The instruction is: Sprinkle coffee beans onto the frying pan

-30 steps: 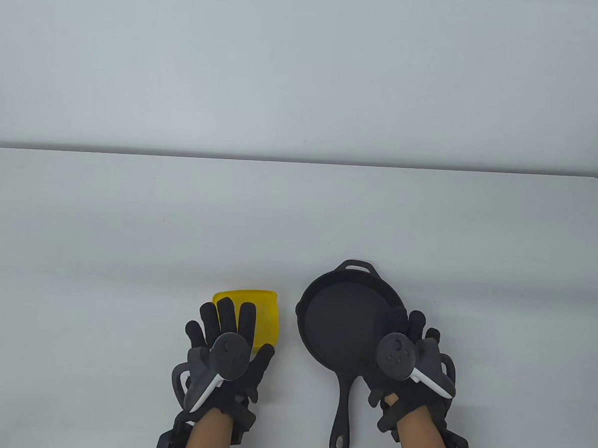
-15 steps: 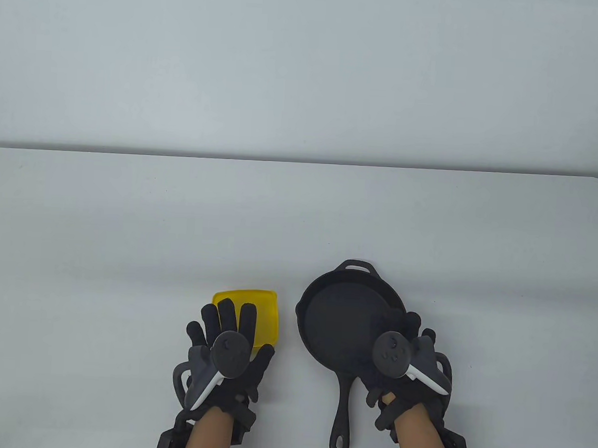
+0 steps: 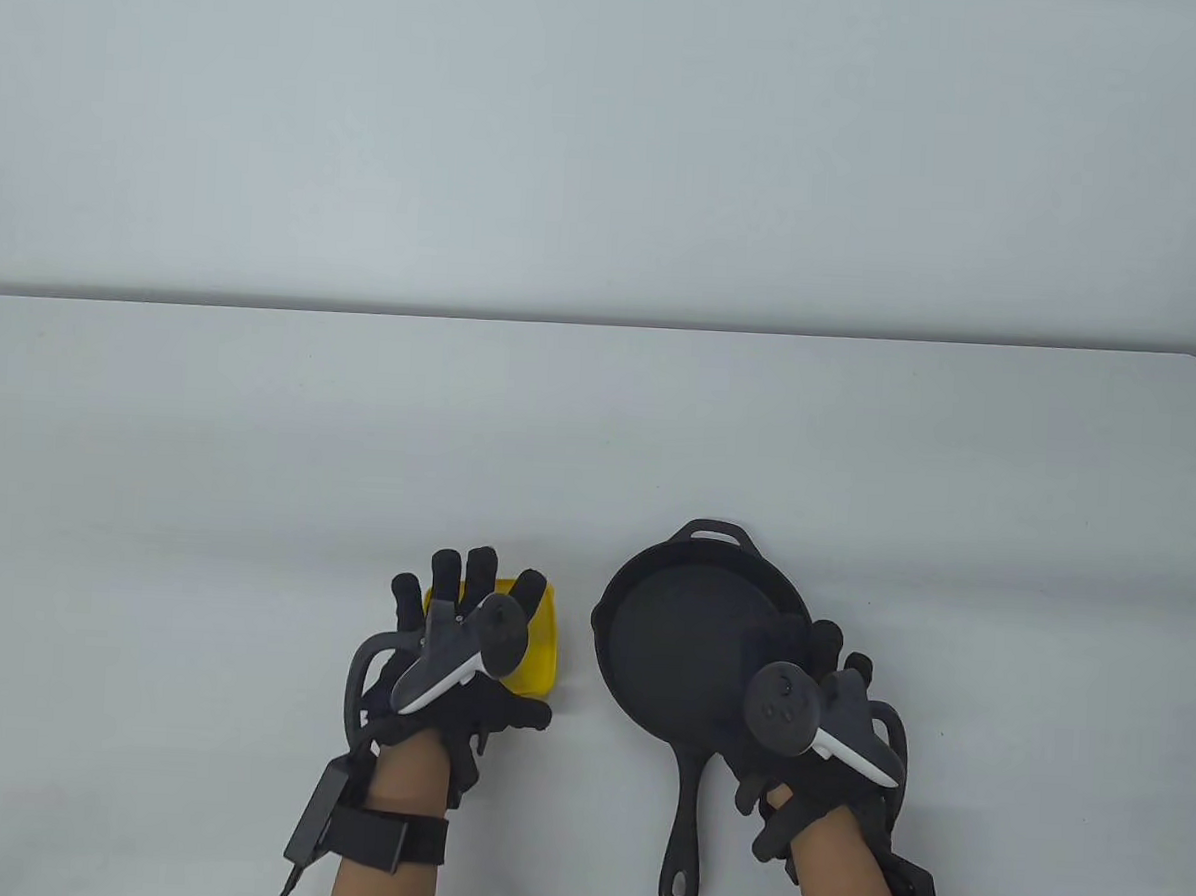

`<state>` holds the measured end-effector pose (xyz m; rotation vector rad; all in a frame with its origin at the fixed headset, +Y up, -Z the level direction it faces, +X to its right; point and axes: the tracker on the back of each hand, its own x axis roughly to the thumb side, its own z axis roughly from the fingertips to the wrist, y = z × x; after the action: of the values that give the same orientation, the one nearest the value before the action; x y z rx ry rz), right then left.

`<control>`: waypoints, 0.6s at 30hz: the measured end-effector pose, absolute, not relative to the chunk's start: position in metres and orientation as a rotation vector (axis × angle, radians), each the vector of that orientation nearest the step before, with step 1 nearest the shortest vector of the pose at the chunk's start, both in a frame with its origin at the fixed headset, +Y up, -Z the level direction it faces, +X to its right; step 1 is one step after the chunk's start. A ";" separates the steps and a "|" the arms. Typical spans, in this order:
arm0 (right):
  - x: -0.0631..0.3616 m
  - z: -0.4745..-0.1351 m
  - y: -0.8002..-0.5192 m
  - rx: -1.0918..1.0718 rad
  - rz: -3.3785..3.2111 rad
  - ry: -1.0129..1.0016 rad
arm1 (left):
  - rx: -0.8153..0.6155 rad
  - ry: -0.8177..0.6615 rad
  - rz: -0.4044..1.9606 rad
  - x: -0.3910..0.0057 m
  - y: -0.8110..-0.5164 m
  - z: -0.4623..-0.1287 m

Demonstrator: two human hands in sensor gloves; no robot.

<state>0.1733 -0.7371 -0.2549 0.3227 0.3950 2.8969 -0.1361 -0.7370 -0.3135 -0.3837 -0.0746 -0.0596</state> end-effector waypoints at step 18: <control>0.158 -0.248 -0.725 0.388 2.900 0.035 | -0.418 -0.271 -0.101 -0.124 -0.750 -0.331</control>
<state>0.1585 -0.7251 -0.2478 0.3876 0.0350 2.9001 -0.1237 -0.7503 -0.3309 -0.4176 -0.2705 -0.1013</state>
